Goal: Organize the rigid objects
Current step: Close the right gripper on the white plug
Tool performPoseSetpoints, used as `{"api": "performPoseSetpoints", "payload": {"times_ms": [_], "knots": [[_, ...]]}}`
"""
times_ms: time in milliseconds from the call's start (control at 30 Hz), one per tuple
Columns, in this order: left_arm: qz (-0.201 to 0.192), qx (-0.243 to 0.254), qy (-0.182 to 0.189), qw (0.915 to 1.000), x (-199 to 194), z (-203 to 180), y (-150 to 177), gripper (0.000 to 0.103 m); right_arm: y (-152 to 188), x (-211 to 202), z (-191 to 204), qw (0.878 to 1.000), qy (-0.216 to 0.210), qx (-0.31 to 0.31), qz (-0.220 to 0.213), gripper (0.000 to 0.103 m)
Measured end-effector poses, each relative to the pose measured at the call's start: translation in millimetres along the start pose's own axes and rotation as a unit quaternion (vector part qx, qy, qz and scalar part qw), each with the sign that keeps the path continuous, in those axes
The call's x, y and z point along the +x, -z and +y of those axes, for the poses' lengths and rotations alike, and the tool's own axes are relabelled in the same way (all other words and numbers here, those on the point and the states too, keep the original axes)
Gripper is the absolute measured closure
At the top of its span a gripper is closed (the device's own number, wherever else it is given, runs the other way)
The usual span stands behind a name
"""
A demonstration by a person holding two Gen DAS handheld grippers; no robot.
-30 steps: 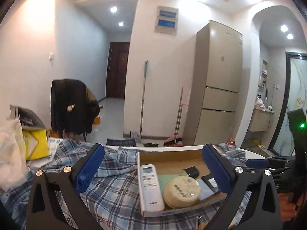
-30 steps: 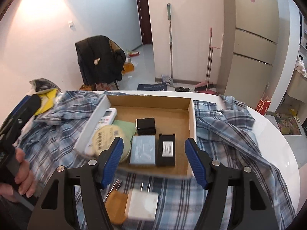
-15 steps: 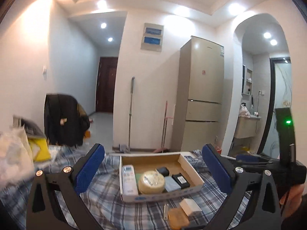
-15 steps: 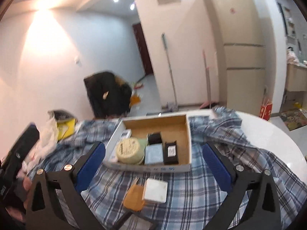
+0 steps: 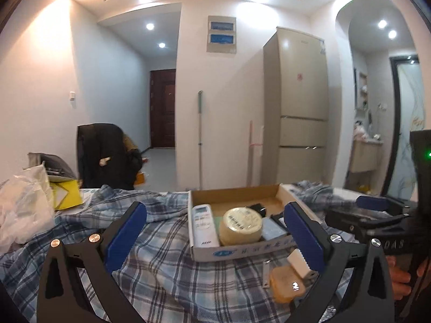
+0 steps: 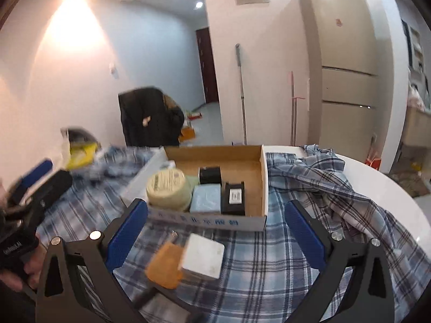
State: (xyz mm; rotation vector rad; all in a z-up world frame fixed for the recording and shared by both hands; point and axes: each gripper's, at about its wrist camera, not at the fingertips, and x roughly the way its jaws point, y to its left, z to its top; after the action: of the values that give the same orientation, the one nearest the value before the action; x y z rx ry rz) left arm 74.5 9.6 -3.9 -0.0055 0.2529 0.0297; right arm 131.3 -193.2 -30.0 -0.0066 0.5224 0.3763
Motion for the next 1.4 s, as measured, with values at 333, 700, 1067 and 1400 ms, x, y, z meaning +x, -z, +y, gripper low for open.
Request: {"api": "performPoseSetpoints", "payload": {"times_ms": [333,700,1067,1400], "knots": [[0.018,-0.032,0.031,0.9988,7.9,14.6,1.6,0.000,4.6,13.3,-1.8,1.000,-0.009,0.008,0.027,0.002],[0.030,-0.039,0.019,0.9986,12.2,15.6,2.6,0.000,28.7,67.8,-43.2,0.966,-0.093,0.144,0.195,0.019],[0.041,-0.045,0.017,0.9980,16.3,17.9,3.7,0.000,30.5,73.9,-25.0,0.969,-0.097,0.102,0.205,0.036],[0.052,-0.047,0.020,0.9973,20.0,16.3,6.4,0.000,37.7,84.1,-28.4,0.958,-0.114,0.125,0.230,0.059]]}}
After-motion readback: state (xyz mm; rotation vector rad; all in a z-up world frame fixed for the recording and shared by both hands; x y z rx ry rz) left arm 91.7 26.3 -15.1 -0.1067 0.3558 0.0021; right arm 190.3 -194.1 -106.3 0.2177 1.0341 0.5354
